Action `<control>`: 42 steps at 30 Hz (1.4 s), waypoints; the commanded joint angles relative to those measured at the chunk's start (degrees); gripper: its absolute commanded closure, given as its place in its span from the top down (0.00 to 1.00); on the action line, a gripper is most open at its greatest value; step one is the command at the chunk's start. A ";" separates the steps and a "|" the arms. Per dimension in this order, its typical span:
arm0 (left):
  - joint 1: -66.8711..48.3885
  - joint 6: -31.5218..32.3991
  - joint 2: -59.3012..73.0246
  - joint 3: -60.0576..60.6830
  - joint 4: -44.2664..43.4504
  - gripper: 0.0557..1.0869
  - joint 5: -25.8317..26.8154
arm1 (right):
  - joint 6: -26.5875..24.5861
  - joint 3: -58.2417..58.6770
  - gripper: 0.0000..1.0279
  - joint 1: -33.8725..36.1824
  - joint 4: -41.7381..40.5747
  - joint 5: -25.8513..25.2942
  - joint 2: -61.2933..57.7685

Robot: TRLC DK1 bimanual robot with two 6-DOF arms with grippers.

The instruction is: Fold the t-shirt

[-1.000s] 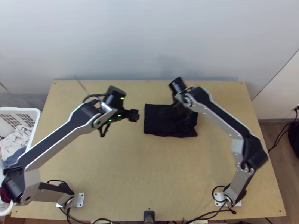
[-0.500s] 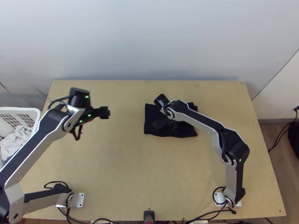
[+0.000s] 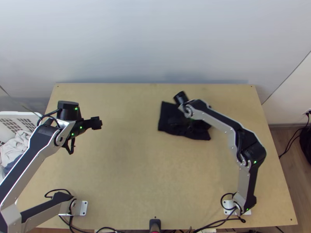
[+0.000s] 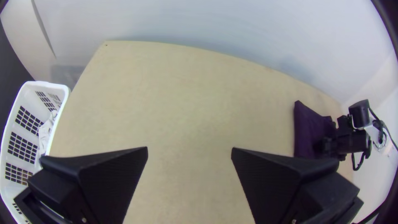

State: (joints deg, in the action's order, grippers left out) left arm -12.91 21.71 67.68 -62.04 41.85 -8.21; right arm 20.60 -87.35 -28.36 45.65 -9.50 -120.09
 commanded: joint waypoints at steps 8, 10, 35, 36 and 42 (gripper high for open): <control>3.06 -1.15 -3.61 5.26 -2.12 0.95 0.03 | -0.39 -1.86 0.96 19.13 -0.91 -1.23 -0.23; 3.33 -1.24 -4.75 6.58 -3.79 0.95 0.03 | -0.56 -3.09 0.96 22.12 -0.91 -2.02 -0.93; 7.81 -4.31 -8.62 11.06 -5.37 0.95 0.03 | -1.18 -21.02 0.96 38.12 3.57 -2.98 -11.30; 7.90 -4.31 -8.79 10.89 -5.37 0.95 0.03 | -1.26 -20.49 0.96 37.50 3.57 -2.90 -9.90; 8.34 -4.49 -10.29 10.71 -5.37 0.95 0.03 | -1.97 -21.72 0.96 34.51 3.57 -2.81 -4.36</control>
State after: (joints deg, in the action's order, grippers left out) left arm -5.08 17.32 58.89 -51.20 36.64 -8.19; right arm 19.00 -107.72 8.25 49.65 -13.08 -129.38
